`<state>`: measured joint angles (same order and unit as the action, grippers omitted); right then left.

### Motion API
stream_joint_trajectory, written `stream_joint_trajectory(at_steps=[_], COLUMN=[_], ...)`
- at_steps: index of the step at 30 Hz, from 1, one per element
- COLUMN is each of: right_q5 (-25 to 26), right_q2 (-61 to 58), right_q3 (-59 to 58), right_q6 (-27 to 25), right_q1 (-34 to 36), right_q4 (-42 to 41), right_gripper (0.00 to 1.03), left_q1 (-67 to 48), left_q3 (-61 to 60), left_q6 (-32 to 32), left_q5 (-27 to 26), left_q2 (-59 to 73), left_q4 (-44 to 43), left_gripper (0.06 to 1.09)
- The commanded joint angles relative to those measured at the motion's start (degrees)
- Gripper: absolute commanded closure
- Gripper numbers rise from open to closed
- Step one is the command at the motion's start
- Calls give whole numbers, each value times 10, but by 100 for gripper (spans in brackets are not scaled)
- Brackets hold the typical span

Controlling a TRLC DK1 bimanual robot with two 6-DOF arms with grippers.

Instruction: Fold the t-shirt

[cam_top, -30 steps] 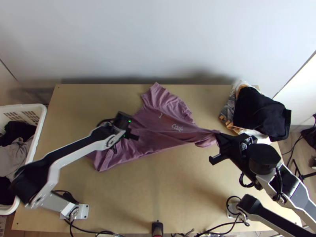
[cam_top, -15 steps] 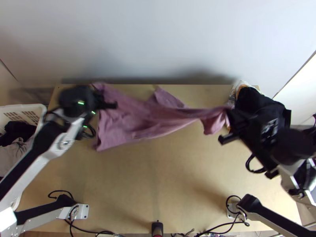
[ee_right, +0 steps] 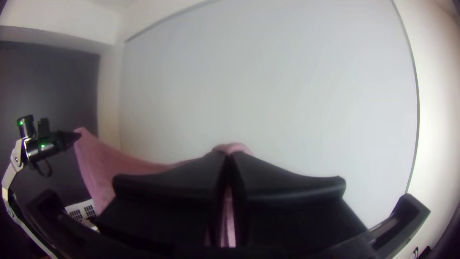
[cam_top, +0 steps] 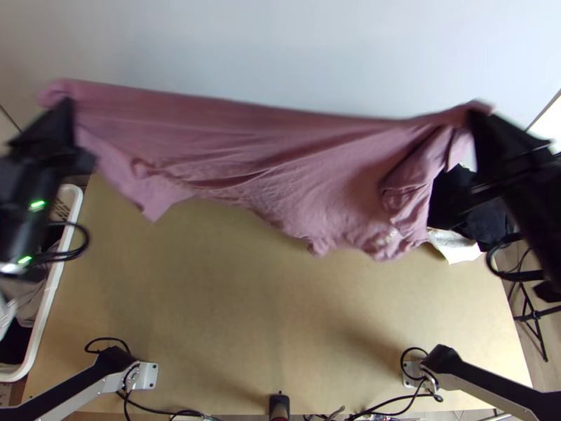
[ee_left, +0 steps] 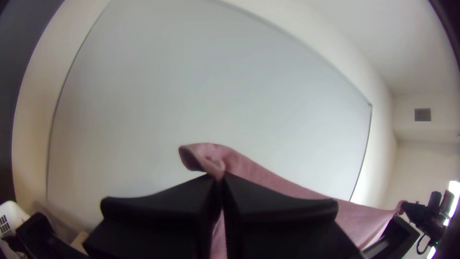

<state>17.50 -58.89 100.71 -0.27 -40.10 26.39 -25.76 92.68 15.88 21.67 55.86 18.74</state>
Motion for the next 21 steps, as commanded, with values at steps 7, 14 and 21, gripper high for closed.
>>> stream_joint_trajectory(at_steps=[7, 14, 21], right_q5=[-26, -55, -147], right_q2=[-33, 11, 16], right_q3=[203, 216, 285], right_q6=[38, 82, 135], right_q1=[-31, -29, -21], right_q4=[97, 212, 330], right_gripper=[100, 100, 100], left_q1=[9, 40, 219], left_q3=[103, 102, 80], left_q6=[4, 44, 103], left_q5=[0, -100, -339], left_q2=[-90, -161, -245], left_q4=[-24, 100, 143], left_gripper=[103, 105, 105])
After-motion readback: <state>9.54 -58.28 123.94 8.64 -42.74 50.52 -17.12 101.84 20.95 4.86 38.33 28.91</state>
